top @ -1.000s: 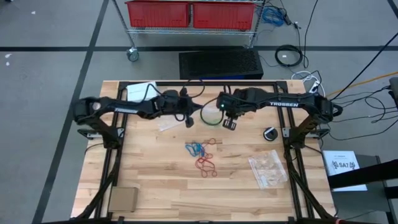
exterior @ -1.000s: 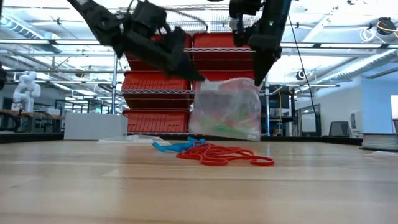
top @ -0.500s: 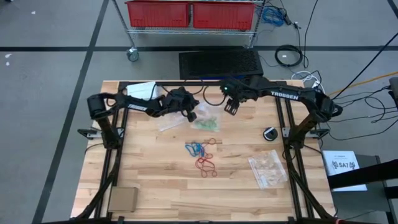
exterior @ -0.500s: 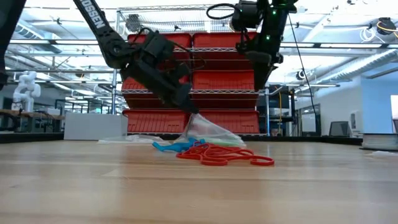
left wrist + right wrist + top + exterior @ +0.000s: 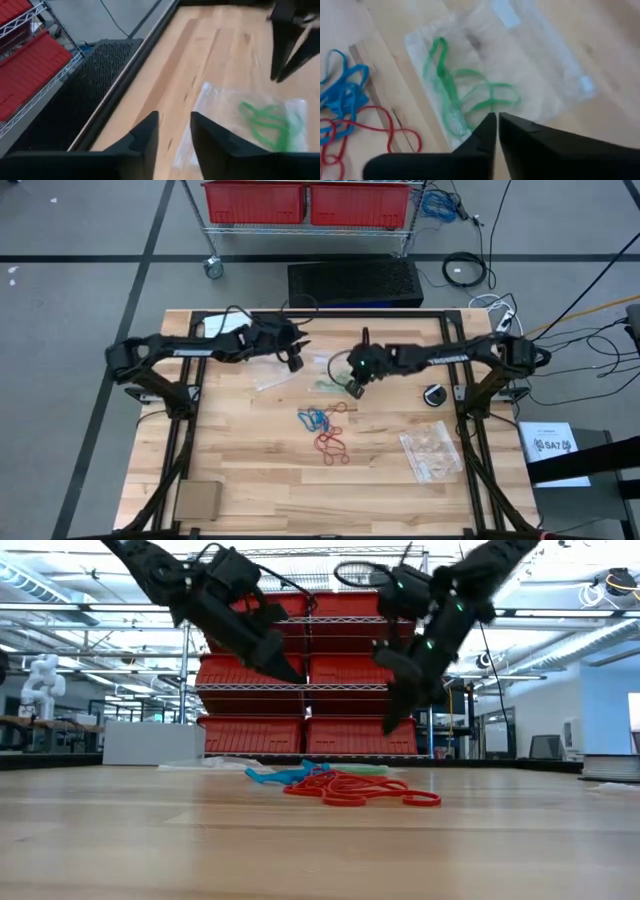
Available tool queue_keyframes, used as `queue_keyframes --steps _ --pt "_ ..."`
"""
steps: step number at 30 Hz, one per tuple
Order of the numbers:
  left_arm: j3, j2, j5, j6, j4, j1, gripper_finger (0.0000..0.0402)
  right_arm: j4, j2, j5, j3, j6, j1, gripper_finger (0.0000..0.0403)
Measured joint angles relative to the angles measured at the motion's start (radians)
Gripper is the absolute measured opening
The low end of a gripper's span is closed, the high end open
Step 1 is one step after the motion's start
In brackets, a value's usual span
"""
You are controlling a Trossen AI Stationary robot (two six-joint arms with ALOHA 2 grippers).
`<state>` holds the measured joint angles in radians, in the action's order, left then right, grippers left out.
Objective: Sort rubber bands
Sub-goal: Open the top left transparent zip lock bag
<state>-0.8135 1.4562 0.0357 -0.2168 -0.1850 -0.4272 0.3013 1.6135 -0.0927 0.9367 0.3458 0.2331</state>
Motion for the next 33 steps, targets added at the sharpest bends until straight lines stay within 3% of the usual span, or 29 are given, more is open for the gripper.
queue_keyframes --steps 6,9,16,27,33 --pt "0.035 -0.097 -0.046 -0.003 0.198 0.007 0.0011 -0.109 0.000 -0.018 -0.116 0.089 -0.026 0.0012" --pt "0.039 -0.106 -0.025 -0.003 0.336 0.025 0.0009 -0.106 0.000 -0.047 -0.121 0.082 -0.023 0.0003" --pt "0.040 -0.096 0.142 0.053 0.589 0.099 0.0004 -0.182 0.000 -0.025 -0.110 0.049 -0.010 0.0001" --pt "0.210 -0.094 0.158 0.207 0.491 0.122 0.0002 -0.206 0.112 -0.011 -0.109 0.051 -0.004 0.0000" --pt "0.256 -0.089 0.136 0.209 0.376 0.122 0.0002 -0.072 0.086 -0.105 -0.109 0.079 0.066 0.0000"
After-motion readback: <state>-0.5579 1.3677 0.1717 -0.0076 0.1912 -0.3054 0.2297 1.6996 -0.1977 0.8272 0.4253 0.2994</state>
